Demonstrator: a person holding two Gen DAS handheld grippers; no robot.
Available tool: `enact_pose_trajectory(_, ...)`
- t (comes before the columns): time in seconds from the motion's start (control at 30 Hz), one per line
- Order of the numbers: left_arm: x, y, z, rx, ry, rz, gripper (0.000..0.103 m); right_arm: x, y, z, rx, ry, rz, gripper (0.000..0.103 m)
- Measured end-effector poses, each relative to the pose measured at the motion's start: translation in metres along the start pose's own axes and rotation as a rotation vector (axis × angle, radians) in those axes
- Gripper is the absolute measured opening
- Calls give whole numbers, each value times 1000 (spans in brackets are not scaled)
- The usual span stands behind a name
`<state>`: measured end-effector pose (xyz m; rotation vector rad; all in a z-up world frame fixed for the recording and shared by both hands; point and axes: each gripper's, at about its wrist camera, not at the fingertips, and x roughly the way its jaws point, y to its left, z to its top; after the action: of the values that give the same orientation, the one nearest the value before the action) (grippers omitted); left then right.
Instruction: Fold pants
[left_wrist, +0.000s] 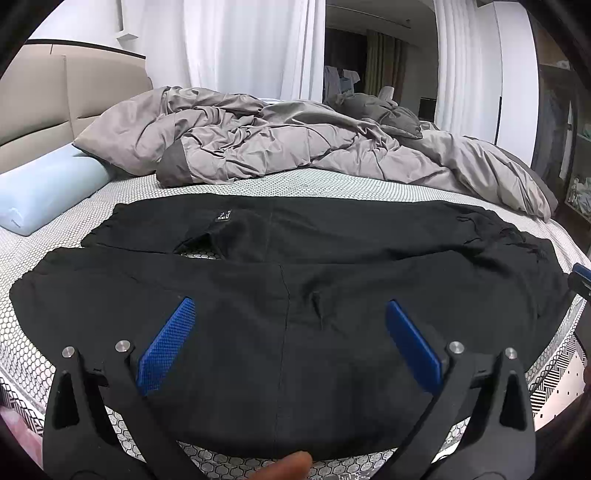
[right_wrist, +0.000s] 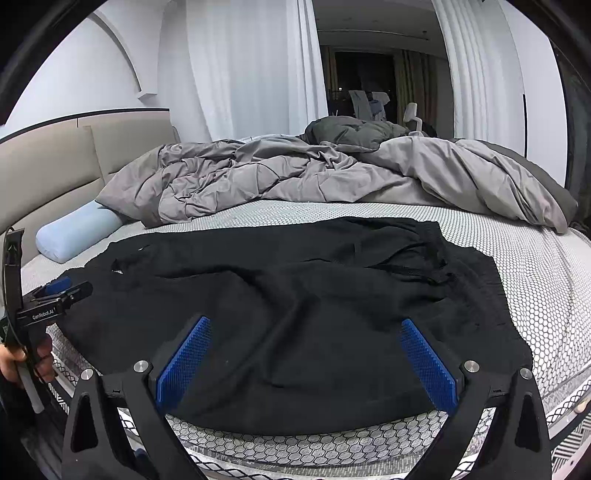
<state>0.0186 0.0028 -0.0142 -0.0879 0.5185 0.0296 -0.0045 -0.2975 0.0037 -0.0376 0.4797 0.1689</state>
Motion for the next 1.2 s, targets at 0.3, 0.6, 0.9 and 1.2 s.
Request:
enact_pose_trajectory(0.3,0,1,1,-1,0,-1,102,0,1,0,0,-2,-8,103)
enact_pose_trajectory(0.6,0,1,1,0,0,1,102,0,2,0,-9,3,-9,103)
enact_pose_trajectory(0.9,0,1,0,1,-2,1,102,-1,2,0,-4,0,-12,103)
enact_pose_trajectory(1.2,0,0,0,2,-2,1,102,-1,2,0,-3,0,-11,103)
